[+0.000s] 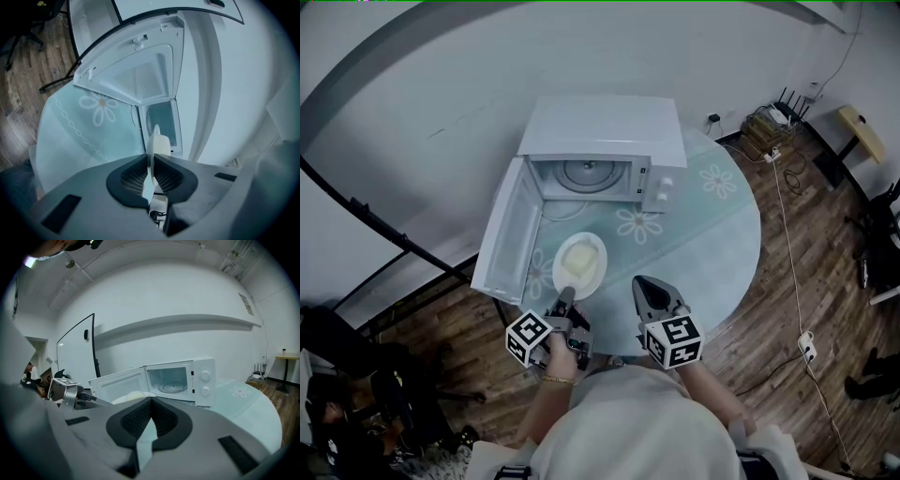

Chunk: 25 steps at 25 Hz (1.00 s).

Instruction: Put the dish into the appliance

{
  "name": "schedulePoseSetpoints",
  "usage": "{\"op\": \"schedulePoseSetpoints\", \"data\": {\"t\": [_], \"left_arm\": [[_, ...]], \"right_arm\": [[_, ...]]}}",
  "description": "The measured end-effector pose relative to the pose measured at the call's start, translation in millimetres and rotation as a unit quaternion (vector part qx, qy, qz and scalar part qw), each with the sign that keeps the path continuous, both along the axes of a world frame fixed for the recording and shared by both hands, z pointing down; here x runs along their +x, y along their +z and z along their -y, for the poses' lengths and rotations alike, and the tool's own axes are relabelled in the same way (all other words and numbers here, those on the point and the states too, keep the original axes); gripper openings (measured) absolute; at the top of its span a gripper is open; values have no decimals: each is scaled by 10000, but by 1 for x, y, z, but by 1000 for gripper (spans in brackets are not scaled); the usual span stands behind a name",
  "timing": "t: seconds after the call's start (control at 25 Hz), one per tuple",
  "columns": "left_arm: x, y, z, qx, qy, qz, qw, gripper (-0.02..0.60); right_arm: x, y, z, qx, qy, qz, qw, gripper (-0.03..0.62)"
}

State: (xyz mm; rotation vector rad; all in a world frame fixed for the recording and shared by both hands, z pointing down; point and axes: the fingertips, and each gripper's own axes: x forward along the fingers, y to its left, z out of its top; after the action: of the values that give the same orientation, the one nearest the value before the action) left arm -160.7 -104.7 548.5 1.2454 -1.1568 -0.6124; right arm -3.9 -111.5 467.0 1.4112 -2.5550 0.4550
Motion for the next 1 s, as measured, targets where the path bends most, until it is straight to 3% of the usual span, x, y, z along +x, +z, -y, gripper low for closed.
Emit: {"op": "schedulePoseSetpoints", "data": {"t": [0.56, 1.0], "left_arm": [[-5, 13, 53, -50, 161, -14, 9999, 38], [-14, 27, 102, -107, -24, 13, 9999, 38]], "right_arm": [[-8, 10, 28, -159, 117, -110, 9997, 6], [-23, 25, 67, -340, -235, -119, 9991, 6]]}}
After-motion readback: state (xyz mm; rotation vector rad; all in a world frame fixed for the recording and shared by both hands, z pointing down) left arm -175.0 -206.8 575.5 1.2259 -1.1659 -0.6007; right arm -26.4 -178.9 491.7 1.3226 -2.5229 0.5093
